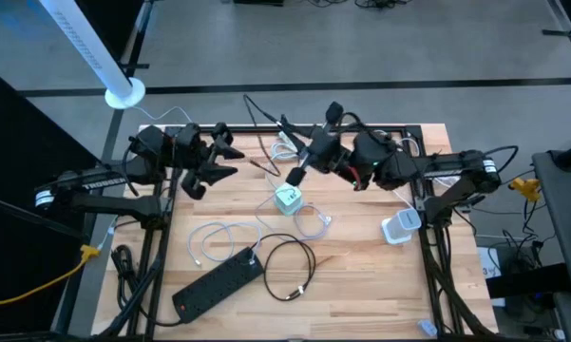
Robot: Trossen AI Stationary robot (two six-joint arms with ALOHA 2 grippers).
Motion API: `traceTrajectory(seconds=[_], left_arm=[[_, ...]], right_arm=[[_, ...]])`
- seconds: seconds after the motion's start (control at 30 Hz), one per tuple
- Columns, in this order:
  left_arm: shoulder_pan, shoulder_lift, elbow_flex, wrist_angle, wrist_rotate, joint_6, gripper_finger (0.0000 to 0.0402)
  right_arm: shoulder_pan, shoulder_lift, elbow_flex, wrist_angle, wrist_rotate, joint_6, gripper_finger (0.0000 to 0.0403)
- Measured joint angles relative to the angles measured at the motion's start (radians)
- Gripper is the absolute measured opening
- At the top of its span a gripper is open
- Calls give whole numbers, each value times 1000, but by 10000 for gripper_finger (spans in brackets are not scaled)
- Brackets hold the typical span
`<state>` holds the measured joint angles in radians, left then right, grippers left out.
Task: Insert USB
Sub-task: Insert the black charger cable into the light green outlet extension
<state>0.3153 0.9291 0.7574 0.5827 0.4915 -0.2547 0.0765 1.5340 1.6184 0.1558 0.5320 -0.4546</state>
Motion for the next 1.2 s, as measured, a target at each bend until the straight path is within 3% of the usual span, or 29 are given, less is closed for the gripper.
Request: traceTrajectory(seconds=[0.13,0.33,0.53,0.77,1.2], left_arm=[[1,1,0,40,-128,127,181],[-2,28,0,126,-140,130,157],[-12,77,0,244,-141,13,118],[-15,84,0,312,-170,12,71],[-14,122,0,367,-195,-17,30]], right_arm=[[0,-10,0,-23,-109,101,0],[0,-8,0,-29,-199,161,0],[0,-1,0,-85,-203,181,0],[4,-3,0,-100,-227,188,0],[4,-4,0,-100,-248,194,0]])
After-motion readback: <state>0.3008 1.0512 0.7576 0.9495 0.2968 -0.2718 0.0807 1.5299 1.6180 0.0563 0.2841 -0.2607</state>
